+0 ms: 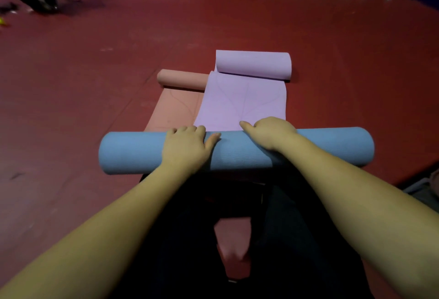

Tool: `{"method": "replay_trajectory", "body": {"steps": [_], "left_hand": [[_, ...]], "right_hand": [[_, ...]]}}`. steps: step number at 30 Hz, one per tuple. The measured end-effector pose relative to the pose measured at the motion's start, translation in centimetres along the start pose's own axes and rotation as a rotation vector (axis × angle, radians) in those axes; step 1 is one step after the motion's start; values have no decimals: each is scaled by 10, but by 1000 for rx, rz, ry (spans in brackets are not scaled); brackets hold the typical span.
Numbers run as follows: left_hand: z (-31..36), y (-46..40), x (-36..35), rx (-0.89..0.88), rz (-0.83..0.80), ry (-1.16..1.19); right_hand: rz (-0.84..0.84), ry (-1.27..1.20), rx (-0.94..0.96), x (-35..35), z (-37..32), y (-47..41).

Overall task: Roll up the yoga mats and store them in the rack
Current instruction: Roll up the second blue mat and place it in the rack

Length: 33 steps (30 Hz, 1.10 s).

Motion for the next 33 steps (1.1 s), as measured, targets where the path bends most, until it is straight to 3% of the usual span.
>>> {"method": "replay_trajectory", "body": {"steps": [10,17,19,23,28,33], "left_hand": [[0,-8,33,53,-109,89],[-2,12,15,125,-378,209],[-3,8,7,142,-445,218],[-7,-4,-4,183,-576,270],[-10,-19,-20,223,-702,344],[-11,-23,-46,324,-895,473]], "right_hand": [[-227,-108,14,15,-6,9],[-407,-130,11,-14,-5,17],[-322,-158,24,-9,-6,15],[10,-241,87,27,-3,13],[320,-54,101,48,17,38],[403,59,124,25,26,57]]}}
Point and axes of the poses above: each hand's wrist, its own y-axis away from the middle knuckle, its own x-axis out of the back of the hand, z = x × y, the point moved 10 cm from there along -y, towards the middle knuckle, and after that the axes turned 9 degrees about z, right-handed, at the moved point
